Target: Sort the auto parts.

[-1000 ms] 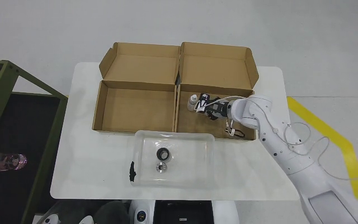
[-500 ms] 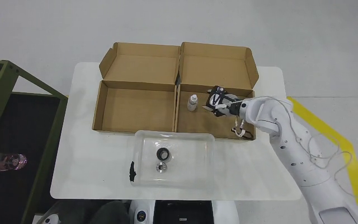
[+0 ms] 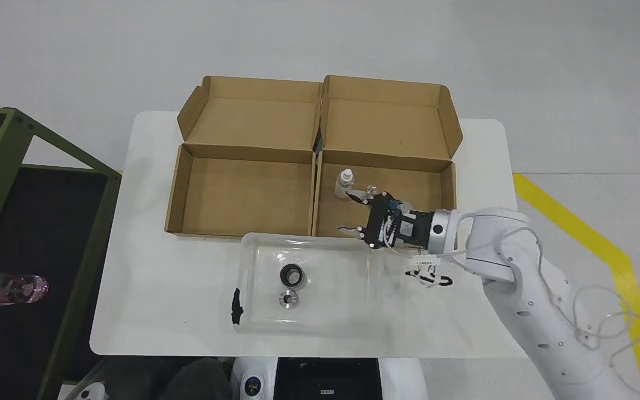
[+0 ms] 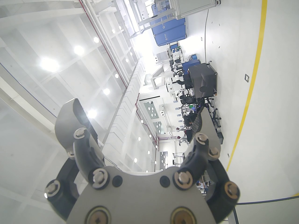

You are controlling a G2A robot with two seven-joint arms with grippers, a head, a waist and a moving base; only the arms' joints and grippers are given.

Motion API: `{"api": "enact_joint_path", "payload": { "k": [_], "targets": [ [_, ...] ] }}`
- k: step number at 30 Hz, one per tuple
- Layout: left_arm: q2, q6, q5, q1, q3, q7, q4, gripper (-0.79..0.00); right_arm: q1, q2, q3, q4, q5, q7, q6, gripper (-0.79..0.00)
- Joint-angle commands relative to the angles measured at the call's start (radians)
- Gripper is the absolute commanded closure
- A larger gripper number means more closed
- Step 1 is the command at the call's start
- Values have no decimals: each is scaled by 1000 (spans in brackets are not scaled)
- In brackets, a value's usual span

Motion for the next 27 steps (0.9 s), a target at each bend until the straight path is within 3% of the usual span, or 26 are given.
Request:
{"api": "enact_joint_path", "payload": {
  "k": [1, 4, 8, 23, 25, 27],
  "targets": [
    [0, 0, 0, 0, 0, 0, 0, -785, -14, 0, -15, -28, -13, 3, 0, -477],
    [0, 0, 0, 0, 0, 0, 0, -785, -34, -2, -51, -58, -33, 3, 0, -579],
    [0, 0, 0, 0, 0, 0, 0, -785, -47, -9, -111, -71, -72, -4, 17, -603],
    [0, 0, 0, 0, 0, 0, 0, -785, -32, -45, -313, -14, -221, -44, 90, -594],
    [0, 0, 0, 0, 0, 0, 0, -785, -25, -50, -330, 1, -234, -42, 95, -526],
    [0, 0, 0, 0, 0, 0, 0, -785, -16, -55, -347, 17, -242, -37, 100, -514]
  ]
}}
